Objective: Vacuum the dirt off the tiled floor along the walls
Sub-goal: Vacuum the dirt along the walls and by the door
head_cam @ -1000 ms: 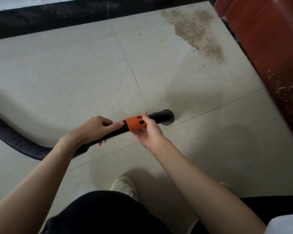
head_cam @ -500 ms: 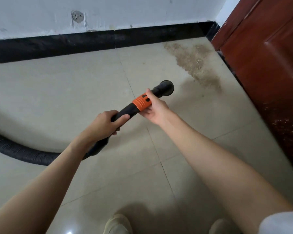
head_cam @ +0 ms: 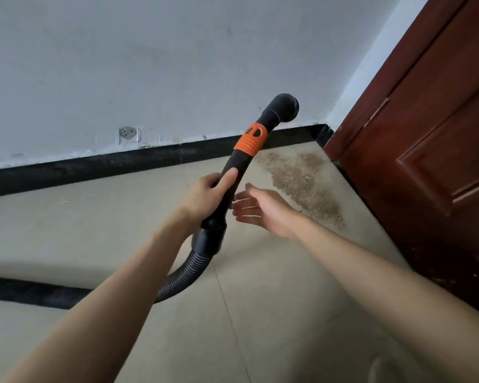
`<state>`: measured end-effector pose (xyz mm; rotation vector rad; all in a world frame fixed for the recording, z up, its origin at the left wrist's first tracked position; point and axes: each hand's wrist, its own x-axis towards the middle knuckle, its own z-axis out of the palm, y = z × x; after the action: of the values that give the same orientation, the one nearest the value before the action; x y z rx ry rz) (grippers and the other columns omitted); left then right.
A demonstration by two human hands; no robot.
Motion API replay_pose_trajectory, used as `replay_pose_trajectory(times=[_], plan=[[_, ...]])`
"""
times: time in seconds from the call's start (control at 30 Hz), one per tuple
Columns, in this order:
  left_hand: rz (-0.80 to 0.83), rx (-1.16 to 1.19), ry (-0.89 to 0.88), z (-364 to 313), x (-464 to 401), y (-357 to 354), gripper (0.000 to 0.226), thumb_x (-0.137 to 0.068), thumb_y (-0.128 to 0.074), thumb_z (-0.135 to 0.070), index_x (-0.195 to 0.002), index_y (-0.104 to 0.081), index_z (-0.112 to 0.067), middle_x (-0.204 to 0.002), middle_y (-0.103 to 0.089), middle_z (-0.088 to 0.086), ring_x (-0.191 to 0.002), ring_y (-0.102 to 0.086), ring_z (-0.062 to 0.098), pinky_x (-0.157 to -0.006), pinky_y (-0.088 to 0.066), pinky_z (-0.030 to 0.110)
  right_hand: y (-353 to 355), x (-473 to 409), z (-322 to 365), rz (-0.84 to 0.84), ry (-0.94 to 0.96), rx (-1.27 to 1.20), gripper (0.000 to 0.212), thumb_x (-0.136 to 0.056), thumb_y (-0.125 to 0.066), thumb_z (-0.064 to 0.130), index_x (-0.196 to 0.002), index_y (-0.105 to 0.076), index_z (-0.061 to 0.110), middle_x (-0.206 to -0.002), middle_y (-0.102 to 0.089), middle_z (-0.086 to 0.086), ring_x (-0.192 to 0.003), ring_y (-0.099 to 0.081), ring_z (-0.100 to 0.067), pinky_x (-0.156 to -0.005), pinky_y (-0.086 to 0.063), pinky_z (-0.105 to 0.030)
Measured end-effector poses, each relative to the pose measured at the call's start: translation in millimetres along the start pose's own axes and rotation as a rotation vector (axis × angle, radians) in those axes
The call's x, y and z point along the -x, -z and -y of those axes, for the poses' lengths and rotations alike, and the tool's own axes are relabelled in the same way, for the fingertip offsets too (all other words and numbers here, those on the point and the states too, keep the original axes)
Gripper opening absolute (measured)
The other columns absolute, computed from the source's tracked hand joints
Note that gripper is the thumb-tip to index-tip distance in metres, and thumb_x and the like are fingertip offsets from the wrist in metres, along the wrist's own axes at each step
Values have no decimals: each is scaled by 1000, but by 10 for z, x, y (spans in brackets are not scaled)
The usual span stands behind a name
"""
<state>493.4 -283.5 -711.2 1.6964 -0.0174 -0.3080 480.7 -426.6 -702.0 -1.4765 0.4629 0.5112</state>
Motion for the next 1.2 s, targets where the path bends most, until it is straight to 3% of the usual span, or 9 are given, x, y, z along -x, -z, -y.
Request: replay_pose_trajectory(times=[0.1, 0.27, 0.37, 0.47, 0.57, 0.63, 0.73, 0.93, 1.2], plan=[[-35, 182, 27, -223, -266, -357, 37, -95, -49, -43, -85, -59, -9, -70, -63, 4, -58, -60, 13, -57, -52, 23, 277, -51, -160, 121, 20, -33, 30, -105, -39, 25, -91, -62, 11, -90, -65, -8, -86, -62, -22, -83, -53, -33], [-119, 409, 102, -379, -606, -1019, 37, -96, -45, -44, -88, -58, -10, -72, -60, 2, -59, -57, 9, -58, -49, 21, 1018, -144, -161, 261, 109, 10, 41, -97, -51, 42, -117, -66, 11, -111, -70, -5, -104, -65, -17, -94, -49, -34], [-171, 537, 159, -391, -801, -1454, 38, -97, -44, -44, -90, -56, -9, -77, -57, 3, -66, -54, 11, -62, -48, 23, 1445, -230, -153, 149, 277, 195, 40, -85, -69, 42, -110, -63, 11, -101, -70, -4, -92, -68, -17, -83, -54, -31], [-225, 630, 238, -337, -977, -1813, 45, -97, -42, -47, -109, -52, -4, -86, -57, 5, -78, -58, 15, -68, -49, 28, 1780, -376, -222, 6, 425, 347, 39, -78, -72, 50, -101, -62, 20, -90, -70, 3, -84, -68, -11, -76, -55, -32], [-250, 710, 350, -266, -1102, -2055, 53, -97, -43, -45, -125, -44, 1, -92, -57, 9, -98, -58, 22, -75, -48, 32, 2116, -513, -260, -8, 472, 459, 34, -74, -74, 51, -90, -61, 23, -70, -68, 14, -66, -63, 1, -59, -48, -17], [-307, 640, 392, -237, -1162, -2179, 48, -98, -44, -41, -119, -46, 2, -91, -58, 12, -93, -60, 24, -73, -49, 34, 2306, -592, -320, 39, 475, 502, 31, -74, -75, 49, -86, -58, 25, -63, -64, 18, -59, -59, 4, -51, -42, -10], [-396, 455, 448, -198, -1221, -2319, 42, -99, -44, -40, -110, -45, 0, -90, -61, 15, -81, -61, 24, -68, -49, 36, 2509, -680, -428, 119, 435, 567, 36, -71, -74, 54, -87, -56, 27, -72, -63, 12, -64, -59, 3, -52, -42, -12], [-445, 409, 605, -83, -1210, -2323, 61, -99, -42, -41, -138, -32, 5, -133, -49, 23, -120, -51, 36, -93, -44, 44, 2600, -795, -467, 233, 396, 669, 42, -77, -72, 52, -98, -58, 18, -89, -66, 2, -82, -64, -13, -70, -51, -30], [-539, 255, 512, -429, -1363, -2169, 52, -100, -40, -39, -130, -38, 2, -121, -57, 23, -109, -59, 33, -83, -51, 40, 2518, -799, -55, 251, 476, 671, 40, -78, -71, 51, -97, -56, 19, -85, -64, 5, -79, -62, -12, -67, -49, -28]])
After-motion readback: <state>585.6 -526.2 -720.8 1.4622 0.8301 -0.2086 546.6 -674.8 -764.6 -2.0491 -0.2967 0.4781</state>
